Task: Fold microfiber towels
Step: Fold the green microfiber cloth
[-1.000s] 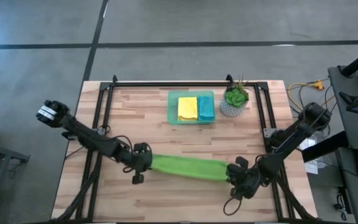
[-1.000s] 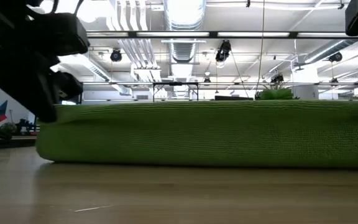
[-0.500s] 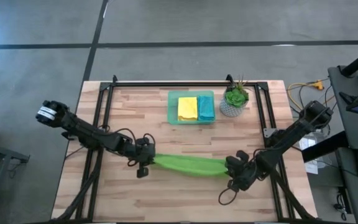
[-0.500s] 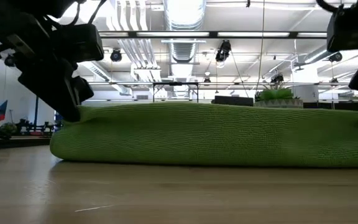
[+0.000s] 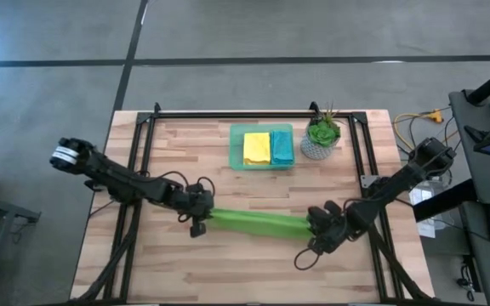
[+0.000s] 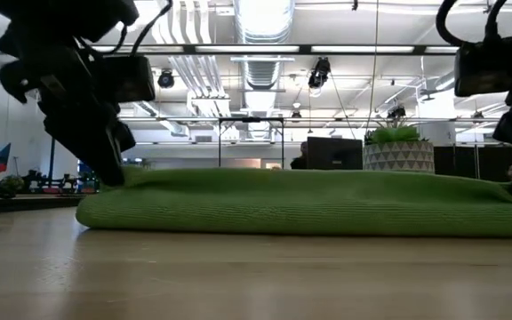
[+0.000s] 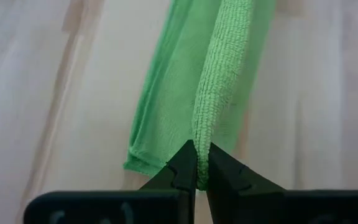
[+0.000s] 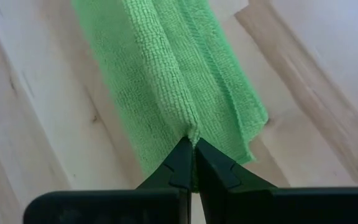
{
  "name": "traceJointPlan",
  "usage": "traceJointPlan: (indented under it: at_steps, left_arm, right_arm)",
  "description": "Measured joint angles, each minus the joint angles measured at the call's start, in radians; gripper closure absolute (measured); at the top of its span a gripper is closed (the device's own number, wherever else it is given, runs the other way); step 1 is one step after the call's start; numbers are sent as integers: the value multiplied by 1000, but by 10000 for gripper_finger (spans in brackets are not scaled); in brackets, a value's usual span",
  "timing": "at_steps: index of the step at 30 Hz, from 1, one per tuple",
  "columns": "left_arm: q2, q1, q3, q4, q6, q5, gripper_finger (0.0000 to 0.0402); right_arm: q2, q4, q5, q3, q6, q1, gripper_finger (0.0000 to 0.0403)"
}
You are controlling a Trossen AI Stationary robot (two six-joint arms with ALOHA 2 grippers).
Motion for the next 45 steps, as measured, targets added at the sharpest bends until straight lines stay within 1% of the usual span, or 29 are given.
traceJointPlan:
  at_steps: [12, 16, 18, 22, 27, 29, 32, 36, 38, 40, 43, 45]
  left_arm:
    - [77, 22, -5, 6, -26, 0, 394]
    - [79, 32, -5, 6, -27, -3, 393]
    - [79, 39, -6, 6, -27, -5, 386]
    - [79, 57, -6, 1, -27, -8, 350]
    - [78, 84, -7, -16, -28, -12, 281]
    - [76, 95, -8, -36, -28, -12, 254]
    - [58, 102, -8, -76, -28, -12, 224]
    - [8, 108, -9, -127, -28, -27, 208]
    - [-22, 108, -10, -135, -29, -46, 207]
    - [-64, 108, -10, -129, -29, -55, 207]
    - [-115, 108, -10, -67, -29, -65, 207]
    - [-138, 108, -11, -11, -30, -63, 209]
  right_arm:
    - [0, -35, -4, -1, -33, -63, 394]
    - [0, -44, -39, -1, -53, -87, 394]
    - [0, -48, -58, -2, -64, -99, 393]
    - [0, -55, -76, -3, -76, -117, 374]
    - [-20, -96, -68, -3, -74, -132, 338]
    - [-48, -131, -47, -3, -66, -133, 324]
    - [-115, -186, -11, -3, -53, -134, 306]
    - [-227, -220, 63, -3, -49, -134, 295]
    - [-279, -187, 93, -5, -66, -134, 294]
    - [-316, -101, 118, -6, -109, -134, 295]
    - [-334, 67, 146, -14, -204, -134, 298]
    - [-319, 188, 172, -22, -254, -135, 301]
